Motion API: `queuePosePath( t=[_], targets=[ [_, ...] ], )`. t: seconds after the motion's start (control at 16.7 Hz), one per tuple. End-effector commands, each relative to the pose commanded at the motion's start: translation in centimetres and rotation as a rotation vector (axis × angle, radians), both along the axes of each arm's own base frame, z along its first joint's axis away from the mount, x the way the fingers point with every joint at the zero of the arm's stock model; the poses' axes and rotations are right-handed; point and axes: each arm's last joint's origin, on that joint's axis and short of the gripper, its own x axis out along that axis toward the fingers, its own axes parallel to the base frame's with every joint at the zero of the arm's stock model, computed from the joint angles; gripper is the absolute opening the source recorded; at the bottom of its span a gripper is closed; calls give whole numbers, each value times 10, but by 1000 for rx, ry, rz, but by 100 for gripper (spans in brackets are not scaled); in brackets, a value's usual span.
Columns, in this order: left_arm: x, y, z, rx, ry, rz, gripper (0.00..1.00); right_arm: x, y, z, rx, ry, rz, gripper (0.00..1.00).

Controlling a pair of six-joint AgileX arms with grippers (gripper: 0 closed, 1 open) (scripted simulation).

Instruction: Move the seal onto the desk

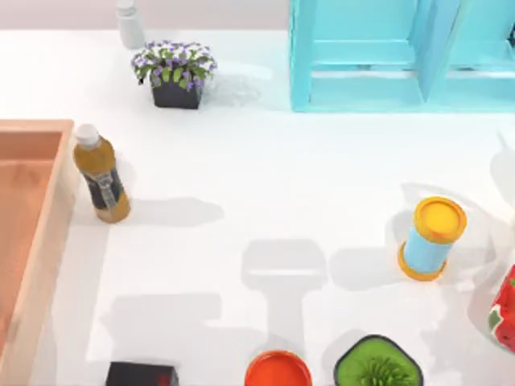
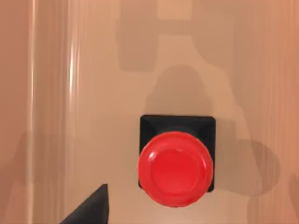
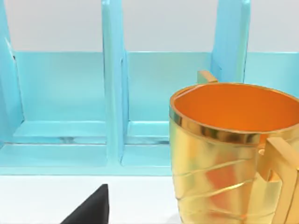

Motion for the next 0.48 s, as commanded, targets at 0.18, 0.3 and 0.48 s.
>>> queuePosePath(
  t=[0.18, 0.3, 0.48],
  targets=[
    [31, 21, -3, -46, 216, -1, 100, 0, 0, 0, 0, 0, 0, 100],
    [43, 31, -6, -72, 312, -5, 100, 0, 0, 0, 0, 0, 0, 100],
    [52, 38, -8, -93, 377, -10, 100, 0, 0, 0, 0, 0, 0, 100]
  ],
)
